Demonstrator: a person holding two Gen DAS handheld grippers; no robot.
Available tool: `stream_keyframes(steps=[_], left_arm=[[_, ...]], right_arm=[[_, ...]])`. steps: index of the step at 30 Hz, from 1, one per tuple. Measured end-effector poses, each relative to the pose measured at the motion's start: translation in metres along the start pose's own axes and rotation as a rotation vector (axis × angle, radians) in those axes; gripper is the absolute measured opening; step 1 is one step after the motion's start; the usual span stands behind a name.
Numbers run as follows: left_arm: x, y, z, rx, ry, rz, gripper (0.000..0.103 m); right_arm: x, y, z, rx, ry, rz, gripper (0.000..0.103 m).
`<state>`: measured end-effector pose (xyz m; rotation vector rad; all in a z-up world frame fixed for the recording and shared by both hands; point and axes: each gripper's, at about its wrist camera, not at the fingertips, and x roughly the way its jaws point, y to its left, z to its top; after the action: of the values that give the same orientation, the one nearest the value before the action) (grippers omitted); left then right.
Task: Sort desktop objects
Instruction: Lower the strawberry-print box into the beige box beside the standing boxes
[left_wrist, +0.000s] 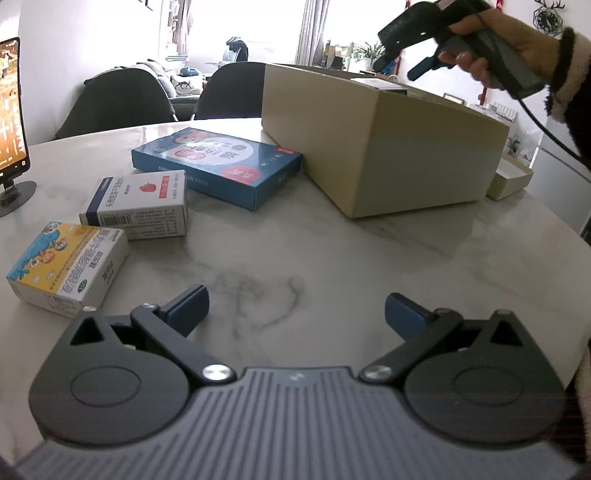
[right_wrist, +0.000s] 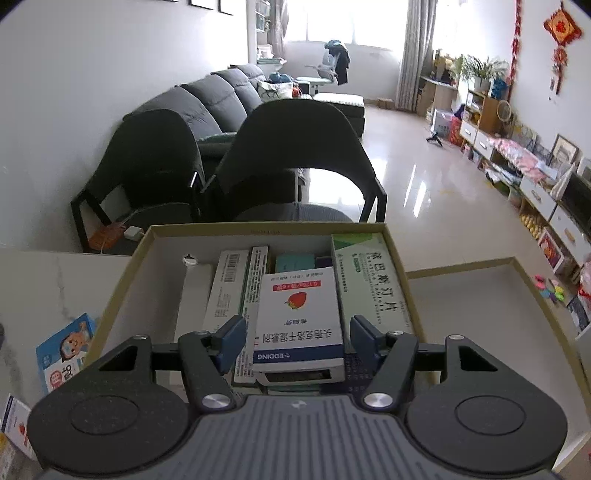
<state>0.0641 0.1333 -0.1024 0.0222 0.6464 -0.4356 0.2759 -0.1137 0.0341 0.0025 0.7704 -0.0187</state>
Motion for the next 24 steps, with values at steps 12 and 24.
stream_keyframes(steps=[12, 24], left_arm=[[0.000, 0.000, 0.000, 0.001, 0.000, 0.002, 0.103], [0.000, -0.002, 0.000, 0.012, 0.005, 0.009, 0.103]], right_arm=[[-0.014, 0.000, -0.022, -0.106, 0.087, 0.047, 0.038], [0.028, -0.001, -0.011, -0.069, 0.137, 0.051, 0.031]])
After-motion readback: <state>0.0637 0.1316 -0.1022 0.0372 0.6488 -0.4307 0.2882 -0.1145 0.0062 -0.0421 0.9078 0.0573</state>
